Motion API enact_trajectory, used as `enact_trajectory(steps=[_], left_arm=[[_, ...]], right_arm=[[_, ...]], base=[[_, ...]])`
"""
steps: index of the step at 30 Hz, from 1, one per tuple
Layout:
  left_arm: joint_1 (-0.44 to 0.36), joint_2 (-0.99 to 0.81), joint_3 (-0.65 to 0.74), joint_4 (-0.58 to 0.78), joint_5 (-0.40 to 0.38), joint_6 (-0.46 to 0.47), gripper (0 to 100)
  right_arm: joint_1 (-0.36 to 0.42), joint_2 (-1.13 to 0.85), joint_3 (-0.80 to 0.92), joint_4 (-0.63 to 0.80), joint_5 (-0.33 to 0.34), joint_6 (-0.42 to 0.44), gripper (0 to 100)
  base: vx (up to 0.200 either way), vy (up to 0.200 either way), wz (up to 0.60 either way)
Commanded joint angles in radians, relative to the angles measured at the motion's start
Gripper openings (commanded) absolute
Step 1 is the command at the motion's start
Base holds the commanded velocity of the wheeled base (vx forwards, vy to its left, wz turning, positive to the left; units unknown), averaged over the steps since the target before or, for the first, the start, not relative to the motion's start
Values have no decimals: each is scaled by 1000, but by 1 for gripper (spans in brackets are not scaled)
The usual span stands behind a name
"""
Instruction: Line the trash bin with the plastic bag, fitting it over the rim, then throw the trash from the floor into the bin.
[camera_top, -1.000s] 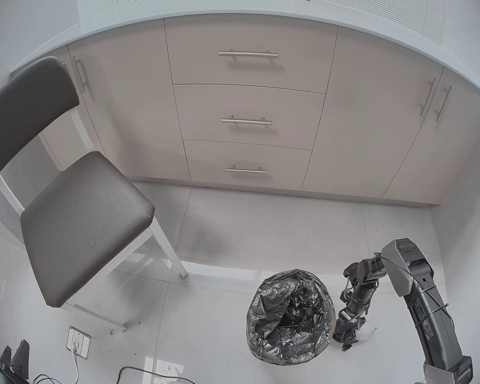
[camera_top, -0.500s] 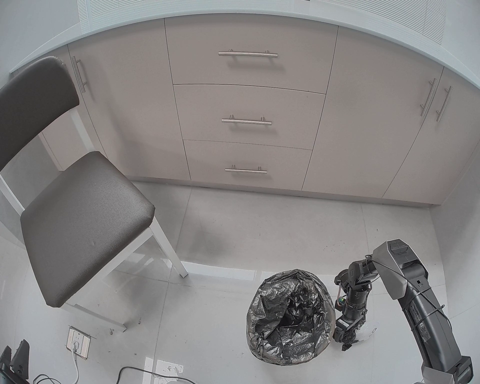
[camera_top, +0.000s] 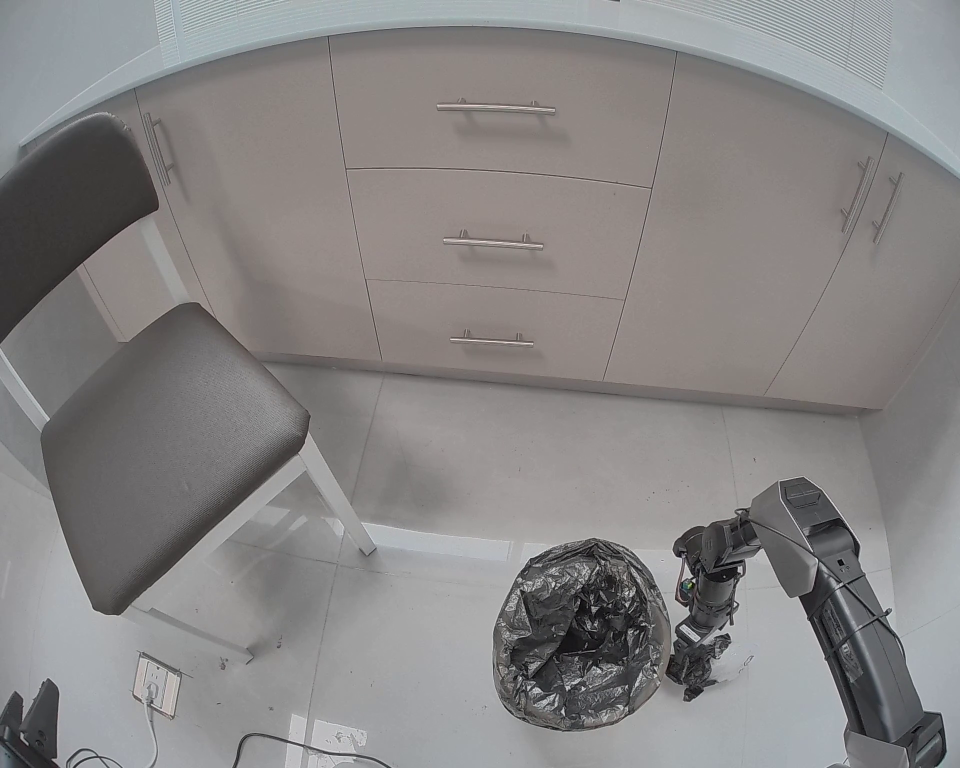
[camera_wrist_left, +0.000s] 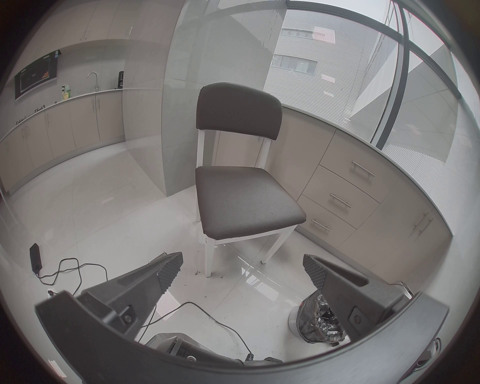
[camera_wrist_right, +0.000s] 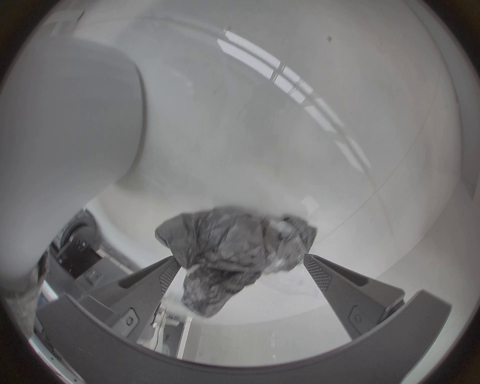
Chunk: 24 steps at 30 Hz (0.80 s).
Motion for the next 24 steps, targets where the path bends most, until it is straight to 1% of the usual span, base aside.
enact_trajectory(steps=[1, 8, 12, 13, 16, 21, 24], left_arm=[[1, 6, 1, 0, 1, -1, 100], [1, 6, 3, -2, 1, -1, 100], [1, 6, 8, -3, 1, -1, 100], [1, 6, 18, -25, 1, -1, 100], [1, 6, 38, -57, 2, 1, 100], [1, 6, 41, -66, 4, 1, 100], [1, 6, 41, -66, 2, 1, 100]], right_arm=[[16, 1, 0, -101, -30, 0, 100], [34, 1, 0, -95, -33, -3, 100], [34, 1, 0, -52, -33, -3, 100], [34, 1, 0, 6, -33, 2, 100], [33, 1, 0, 69, -34, 5, 100], [31, 1, 0, 116, -33, 5, 100], [33, 1, 0, 116, -34, 5, 100]], base=[[0, 0, 0], [0, 0, 0], [0, 0, 0], [0, 0, 0], [0, 0, 0], [0, 0, 0], [0, 0, 0]])
